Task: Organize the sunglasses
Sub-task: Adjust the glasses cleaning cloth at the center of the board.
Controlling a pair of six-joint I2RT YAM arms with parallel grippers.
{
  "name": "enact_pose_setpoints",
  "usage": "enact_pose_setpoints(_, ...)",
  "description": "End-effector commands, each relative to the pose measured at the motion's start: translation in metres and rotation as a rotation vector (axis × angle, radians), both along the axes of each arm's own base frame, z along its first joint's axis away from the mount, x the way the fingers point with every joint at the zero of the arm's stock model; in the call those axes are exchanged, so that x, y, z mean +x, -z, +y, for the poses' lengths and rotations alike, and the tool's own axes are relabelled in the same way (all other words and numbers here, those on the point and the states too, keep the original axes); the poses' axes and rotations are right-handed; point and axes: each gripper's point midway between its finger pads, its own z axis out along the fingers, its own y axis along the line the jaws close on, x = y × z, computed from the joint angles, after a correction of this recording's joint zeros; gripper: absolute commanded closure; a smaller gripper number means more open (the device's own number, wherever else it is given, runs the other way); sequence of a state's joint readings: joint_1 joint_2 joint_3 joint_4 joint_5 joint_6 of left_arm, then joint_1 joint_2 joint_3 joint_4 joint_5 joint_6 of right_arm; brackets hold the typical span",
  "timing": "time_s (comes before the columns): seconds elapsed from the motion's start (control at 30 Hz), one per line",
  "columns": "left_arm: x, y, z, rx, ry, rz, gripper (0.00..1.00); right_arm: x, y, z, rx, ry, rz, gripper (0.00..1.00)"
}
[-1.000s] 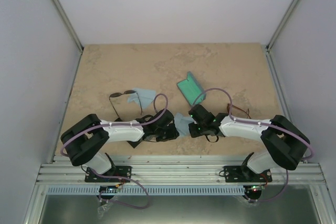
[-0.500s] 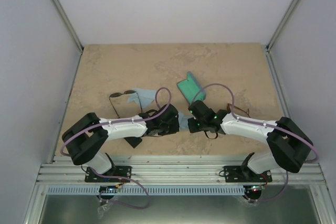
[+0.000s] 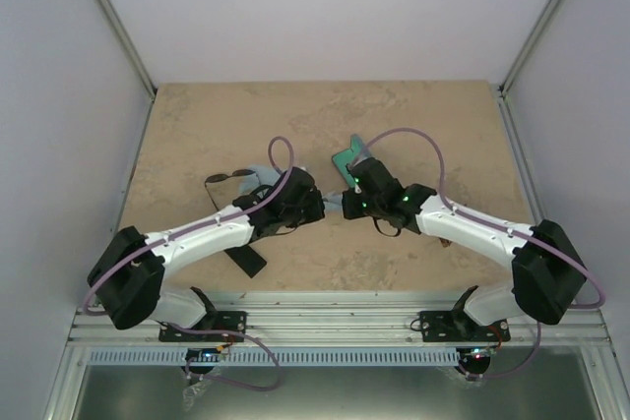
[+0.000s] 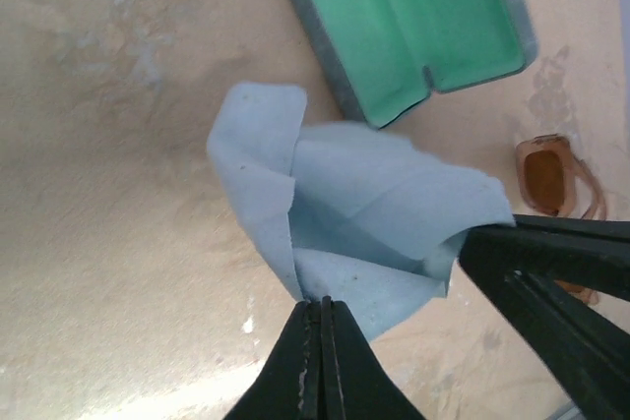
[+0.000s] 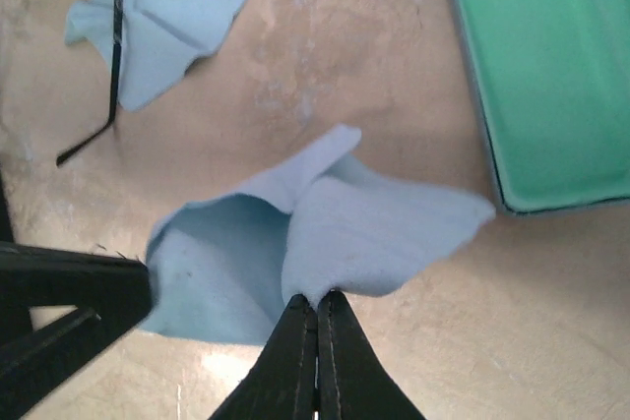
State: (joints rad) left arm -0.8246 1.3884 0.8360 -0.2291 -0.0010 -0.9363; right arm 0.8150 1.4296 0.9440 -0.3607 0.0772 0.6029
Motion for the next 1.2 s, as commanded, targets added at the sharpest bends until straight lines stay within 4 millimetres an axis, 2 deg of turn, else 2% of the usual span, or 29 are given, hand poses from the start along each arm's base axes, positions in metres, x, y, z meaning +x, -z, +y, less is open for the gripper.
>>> enact_pose_setpoints(0.0, -0.025, 0.036, 0.016, 0.015, -0.008, 0.105, 1.00, -0.023, 0.033, -0.008, -0.017, -0.035, 0.100, 1.00)
enact_pose_setpoints(0.1, -0.049, 0.060, 0.014, -0.067, 0.011, 0.214, 1.00, -0.045, 0.057, -0.012, -0.018, -0.066, 0.182, 1.00)
enact_pose_setpoints(0.2, -0.066, 0.072, 0.011, -0.149, 0.016, 0.286, 1.00, -0.063, 0.074, -0.015, -0.039, -0.087, 0.236, 1.00)
enact_pose_setpoints(0.33, -0.073, 0.075, 0.008, -0.183, 0.028, 0.314, 1.00, -0.077, 0.088, -0.020, -0.068, -0.092, 0.279, 1.00)
enact_pose_setpoints(0.57, -0.085, 0.080, 0.014, -0.173, 0.038, 0.344, 1.00, -0.092, 0.104, -0.035, -0.109, -0.077, 0.323, 1.00)
enact_pose_setpoints(0.63, -0.088, 0.081, 0.016, -0.161, 0.049, 0.346, 0.90, -0.097, 0.108, -0.038, -0.119, -0.083, 0.335, 1.00)
enact_pose_setpoints(0.67, -0.088, 0.081, 0.019, -0.145, 0.051, 0.341, 0.84, -0.098, 0.109, -0.041, -0.130, -0.080, 0.336, 0.97)
enact_pose_setpoints(0.77, -0.080, 0.076, 0.023, -0.081, 0.047, 0.300, 0.73, -0.091, 0.105, -0.055, -0.191, -0.039, 0.293, 0.78)
enact_pose_setpoints(0.83, -0.072, 0.066, 0.020, -0.069, 0.059, 0.265, 0.70, -0.082, 0.094, -0.062, -0.220, -0.006, 0.242, 0.68)
enact_pose_setpoints(0.9, -0.067, 0.057, 0.013, -0.080, 0.083, 0.236, 0.70, -0.074, 0.080, -0.060, -0.205, 0.005, 0.195, 0.64)
enact_pose_setpoints(1.0, -0.062, 0.043, -0.008, -0.142, 0.156, 0.207, 0.73, -0.064, 0.069, -0.051, -0.166, 0.006, 0.150, 0.65)
enact_pose_setpoints(1.1, -0.057, 0.035, -0.033, -0.191, 0.222, 0.196, 0.80, -0.056, 0.069, -0.035, -0.102, -0.015, 0.150, 0.77)
enact_pose_setpoints(1.17, -0.054, 0.039, -0.045, -0.178, 0.250, 0.197, 0.82, -0.056, 0.075, -0.026, -0.060, -0.032, 0.172, 0.87)
